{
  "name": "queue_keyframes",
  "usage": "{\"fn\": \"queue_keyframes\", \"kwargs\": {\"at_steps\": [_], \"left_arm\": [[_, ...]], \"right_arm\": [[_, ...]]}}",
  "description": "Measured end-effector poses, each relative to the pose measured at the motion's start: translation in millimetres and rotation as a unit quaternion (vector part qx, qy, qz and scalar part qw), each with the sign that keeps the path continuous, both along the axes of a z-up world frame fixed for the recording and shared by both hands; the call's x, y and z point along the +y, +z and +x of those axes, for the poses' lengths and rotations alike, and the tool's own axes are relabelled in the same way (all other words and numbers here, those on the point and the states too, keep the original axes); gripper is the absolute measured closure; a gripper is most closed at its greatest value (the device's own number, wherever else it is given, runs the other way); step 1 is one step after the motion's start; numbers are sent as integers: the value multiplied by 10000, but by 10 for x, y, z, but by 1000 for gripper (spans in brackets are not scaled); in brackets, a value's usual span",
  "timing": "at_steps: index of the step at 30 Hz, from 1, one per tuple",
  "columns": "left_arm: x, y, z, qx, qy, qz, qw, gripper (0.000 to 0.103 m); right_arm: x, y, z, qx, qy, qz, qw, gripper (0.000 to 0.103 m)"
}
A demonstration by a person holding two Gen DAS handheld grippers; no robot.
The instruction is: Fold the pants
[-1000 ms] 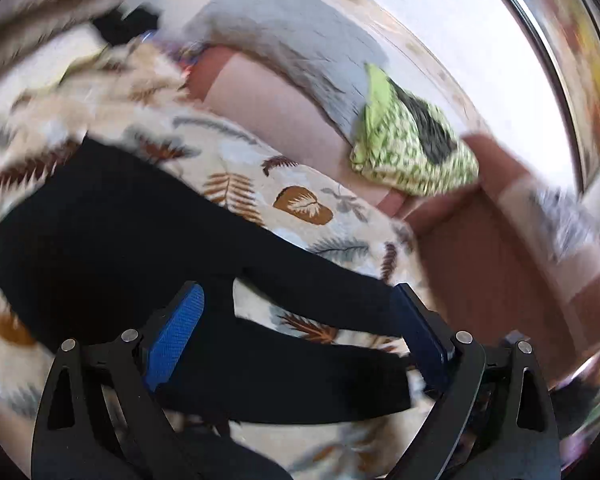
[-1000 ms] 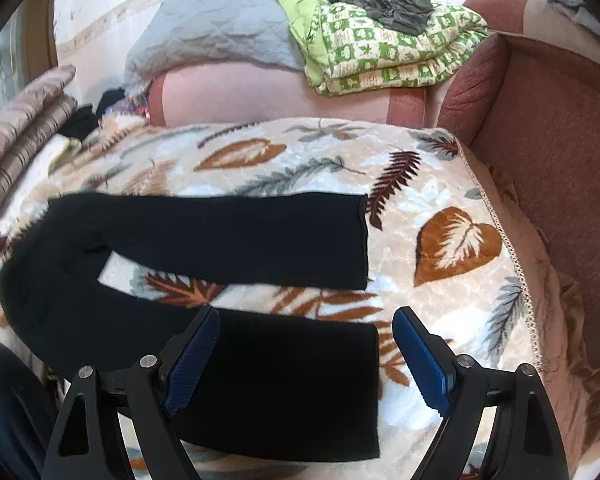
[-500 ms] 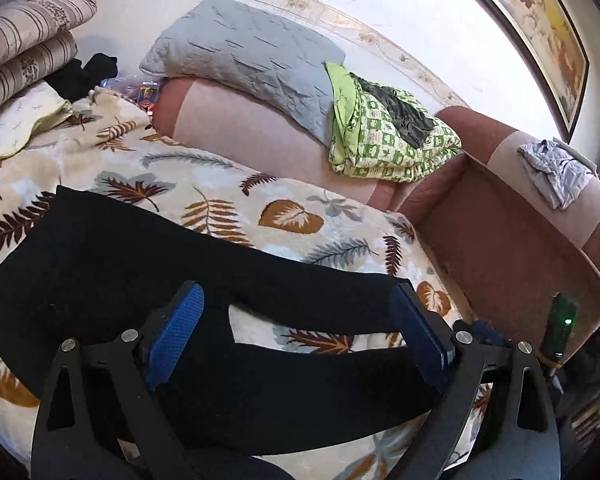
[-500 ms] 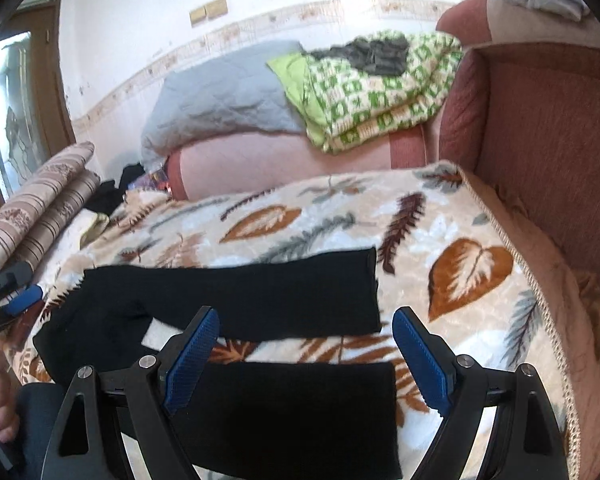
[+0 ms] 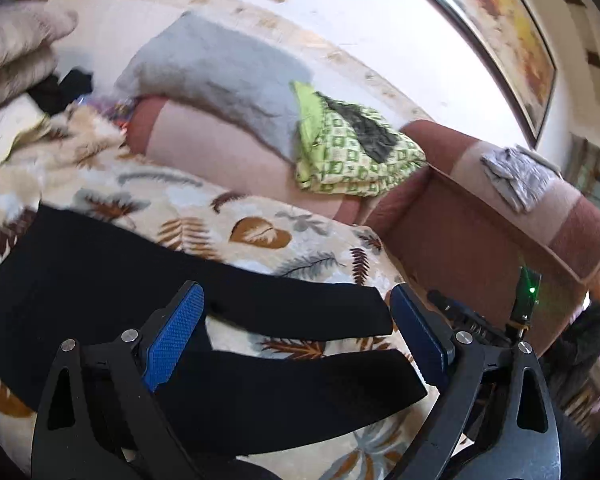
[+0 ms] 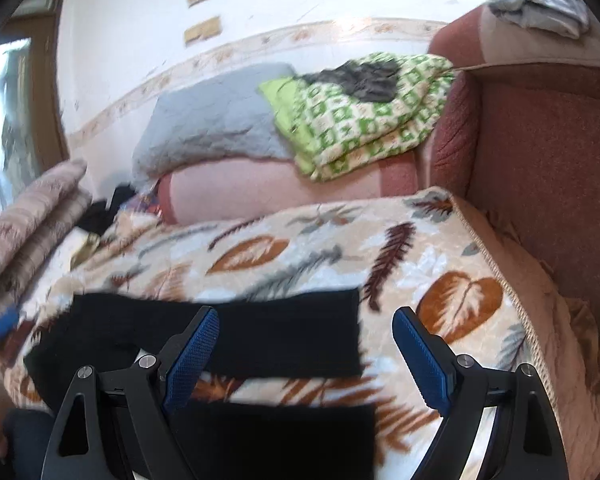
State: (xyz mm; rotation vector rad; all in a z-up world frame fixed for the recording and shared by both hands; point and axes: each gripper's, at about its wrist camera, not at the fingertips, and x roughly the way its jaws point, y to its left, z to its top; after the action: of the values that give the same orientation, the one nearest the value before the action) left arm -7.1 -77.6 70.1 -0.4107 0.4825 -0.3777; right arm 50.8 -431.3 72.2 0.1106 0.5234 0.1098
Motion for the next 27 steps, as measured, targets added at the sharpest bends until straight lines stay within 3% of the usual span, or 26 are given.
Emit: {"fn": "queue_keyframes", "kwargs": {"at_steps": [3,5,7,10,15,19,24,27], "left_arm": [[44,-52,53,217,83,-164,9996,9],[44,-80,68,285,66,-210,9993,9],[26,-90,64,298,27,-232,9993,9],[-20,-95,90,361,10,-101,9993,9],[24,-142,201,621,191,-131,9978,9],[156,-237,367,1141,333,-380,9922,9],[285,-261,579,1710,866,-243,9812,9],[302,-247,657,2059,1458,647,9655,9]], "right_arm": [[-354,3,223,-26,-474,650,9968,16],[-539,-55,442,197,-867,941,9916,16],[-657,-140,655,412,-888,1300,9867,16],[-827,-345,881,645,-779,2302,9679,16],[-869,-590,1032,1033,-939,2866,9478,16],[-750,-550,1100,1077,-913,2563,9562,16],[-500,-429,1112,989,-614,1737,9779,16],[-250,-321,1017,845,-305,965,9913,16]]}}
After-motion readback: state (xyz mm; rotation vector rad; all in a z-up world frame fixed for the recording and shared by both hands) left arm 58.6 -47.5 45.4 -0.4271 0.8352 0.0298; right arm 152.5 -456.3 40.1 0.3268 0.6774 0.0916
